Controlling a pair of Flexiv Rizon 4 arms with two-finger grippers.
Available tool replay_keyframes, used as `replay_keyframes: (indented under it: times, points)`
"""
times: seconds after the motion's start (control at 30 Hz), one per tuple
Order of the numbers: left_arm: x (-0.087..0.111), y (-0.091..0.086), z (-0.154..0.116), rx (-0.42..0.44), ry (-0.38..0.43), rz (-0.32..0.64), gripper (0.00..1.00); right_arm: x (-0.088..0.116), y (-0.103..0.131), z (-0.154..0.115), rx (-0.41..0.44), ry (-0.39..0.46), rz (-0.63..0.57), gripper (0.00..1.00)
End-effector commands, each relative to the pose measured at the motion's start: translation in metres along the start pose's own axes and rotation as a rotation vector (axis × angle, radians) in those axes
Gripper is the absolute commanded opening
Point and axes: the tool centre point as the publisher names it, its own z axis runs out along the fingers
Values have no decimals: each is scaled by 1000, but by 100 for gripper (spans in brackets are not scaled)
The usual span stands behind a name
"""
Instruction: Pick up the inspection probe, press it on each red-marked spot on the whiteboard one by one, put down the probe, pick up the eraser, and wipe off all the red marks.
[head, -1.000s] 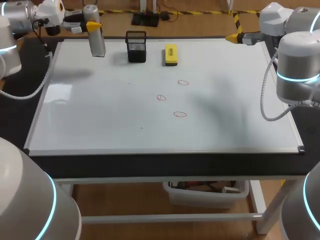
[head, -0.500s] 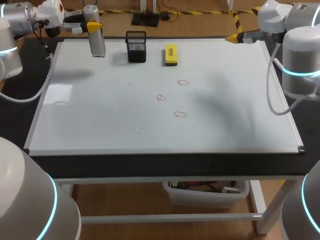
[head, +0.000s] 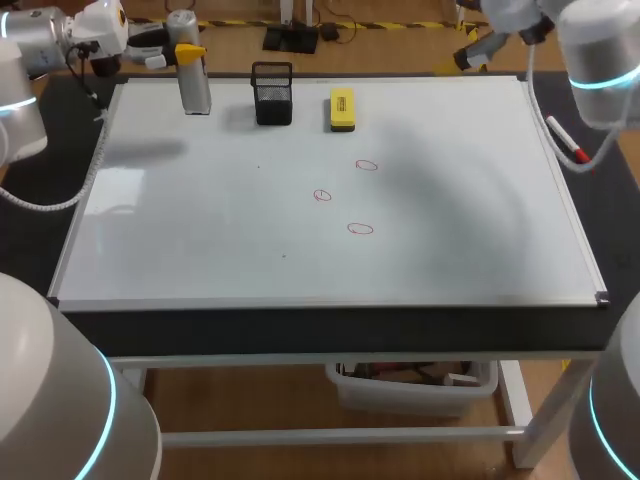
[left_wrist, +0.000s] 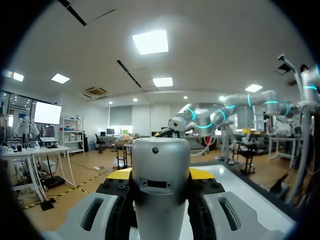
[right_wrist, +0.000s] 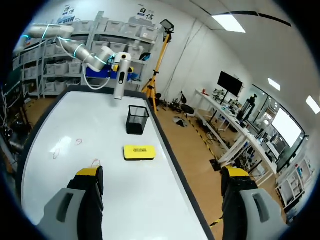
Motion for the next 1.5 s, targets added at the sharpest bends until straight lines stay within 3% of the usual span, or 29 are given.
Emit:
replay_keyframes:
  times: [0.03, 0.4, 0.67, 0.83, 1.5]
  points:
    - [6, -4, 2, -5, -131, 4, 0, -16, 8, 34, 270, 728, -372, 100]
    - [6, -4, 2, -5, -131, 4, 0, -27, 14, 79, 382, 830, -611, 100]
    - [6, -4, 2, -5, -131, 4, 0, -35, 11, 94, 445, 810, -722, 100]
    - [6, -4, 2, -5, -131, 4, 0, -38, 10, 96, 497, 789, -866, 100]
    - [6, -4, 2, -5, -131, 4, 0, -37, 10, 95, 477, 765, -841, 100]
